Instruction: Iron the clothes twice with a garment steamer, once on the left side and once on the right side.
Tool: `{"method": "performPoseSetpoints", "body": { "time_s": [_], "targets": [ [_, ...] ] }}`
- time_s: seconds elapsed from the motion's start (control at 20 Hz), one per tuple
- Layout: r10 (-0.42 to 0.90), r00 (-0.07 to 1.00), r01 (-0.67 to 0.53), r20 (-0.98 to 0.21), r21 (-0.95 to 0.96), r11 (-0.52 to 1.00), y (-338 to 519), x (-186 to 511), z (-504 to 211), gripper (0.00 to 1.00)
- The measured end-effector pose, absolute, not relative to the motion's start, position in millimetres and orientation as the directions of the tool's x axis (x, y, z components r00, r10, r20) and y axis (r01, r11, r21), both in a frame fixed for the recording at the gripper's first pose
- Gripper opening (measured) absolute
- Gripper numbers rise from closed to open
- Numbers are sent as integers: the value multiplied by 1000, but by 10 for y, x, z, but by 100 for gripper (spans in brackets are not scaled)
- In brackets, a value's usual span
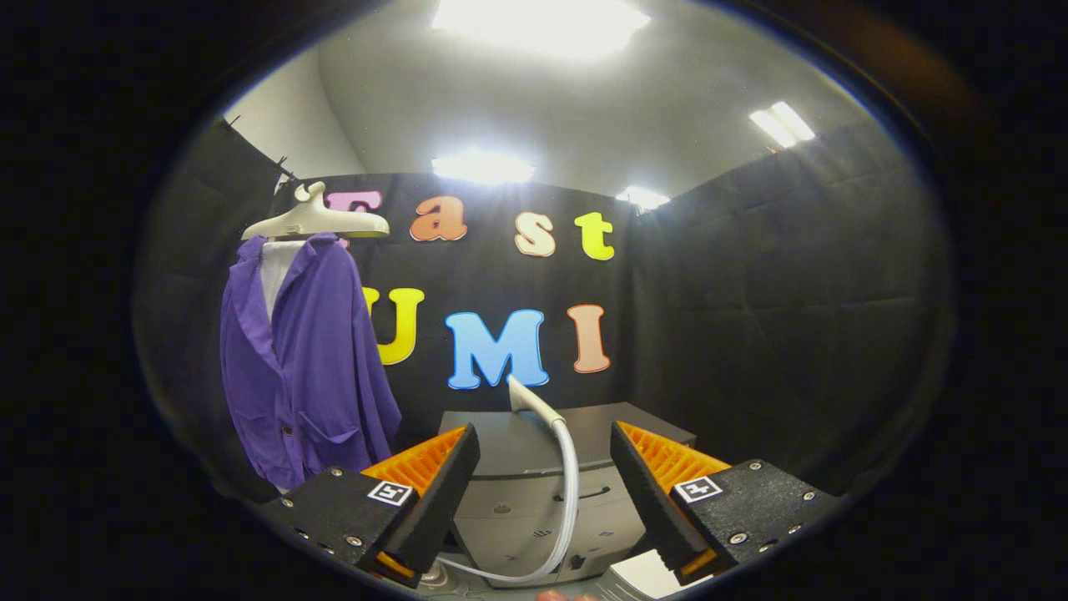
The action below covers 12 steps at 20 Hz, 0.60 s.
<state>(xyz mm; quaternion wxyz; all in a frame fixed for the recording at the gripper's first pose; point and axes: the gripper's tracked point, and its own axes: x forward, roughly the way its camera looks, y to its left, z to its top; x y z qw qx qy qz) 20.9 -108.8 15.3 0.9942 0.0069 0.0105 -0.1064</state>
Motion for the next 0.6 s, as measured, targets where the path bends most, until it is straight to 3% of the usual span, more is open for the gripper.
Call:
{"method": "performPoseSetpoints", "body": {
  "time_s": [0.6],
  "targets": [
    [-215,973,225,-83,140,964,-2421,1611,-37,97]
  ]
}}
